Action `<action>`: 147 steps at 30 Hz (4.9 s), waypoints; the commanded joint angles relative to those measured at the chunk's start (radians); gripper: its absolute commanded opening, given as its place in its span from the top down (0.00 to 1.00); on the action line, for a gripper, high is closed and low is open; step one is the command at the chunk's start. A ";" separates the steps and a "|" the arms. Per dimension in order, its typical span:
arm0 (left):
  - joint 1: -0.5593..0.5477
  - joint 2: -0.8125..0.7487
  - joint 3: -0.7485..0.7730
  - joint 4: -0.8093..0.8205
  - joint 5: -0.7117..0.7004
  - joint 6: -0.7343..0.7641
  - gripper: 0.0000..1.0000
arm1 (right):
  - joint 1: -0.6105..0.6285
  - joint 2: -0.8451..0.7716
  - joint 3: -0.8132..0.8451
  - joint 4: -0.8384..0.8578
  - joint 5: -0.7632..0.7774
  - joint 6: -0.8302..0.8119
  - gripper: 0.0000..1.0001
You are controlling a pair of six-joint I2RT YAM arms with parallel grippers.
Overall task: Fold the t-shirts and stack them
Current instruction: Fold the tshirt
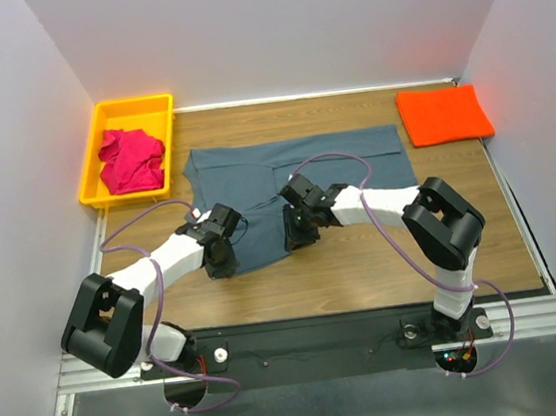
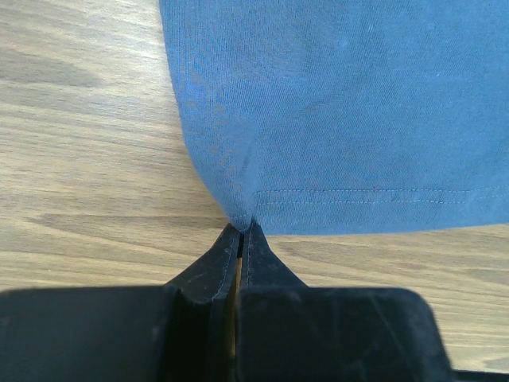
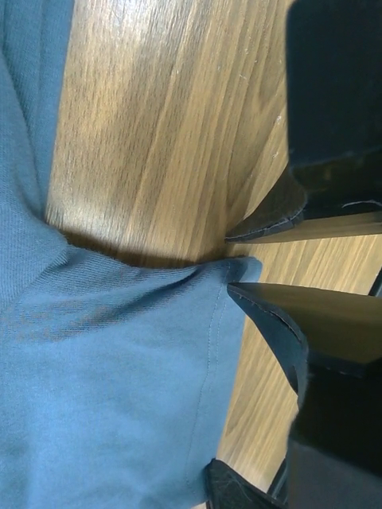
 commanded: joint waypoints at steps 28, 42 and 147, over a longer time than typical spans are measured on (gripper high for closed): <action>0.085 0.188 0.537 -0.025 -0.259 0.169 1.00 | -0.100 0.039 0.360 -0.010 0.097 -0.059 0.99; 0.133 0.339 0.742 0.188 -0.335 0.327 1.00 | -0.194 0.178 0.538 -0.008 0.091 -0.151 0.99; 0.288 0.367 0.334 0.299 -0.089 0.153 0.38 | -0.372 0.401 0.833 0.024 0.246 -0.778 0.20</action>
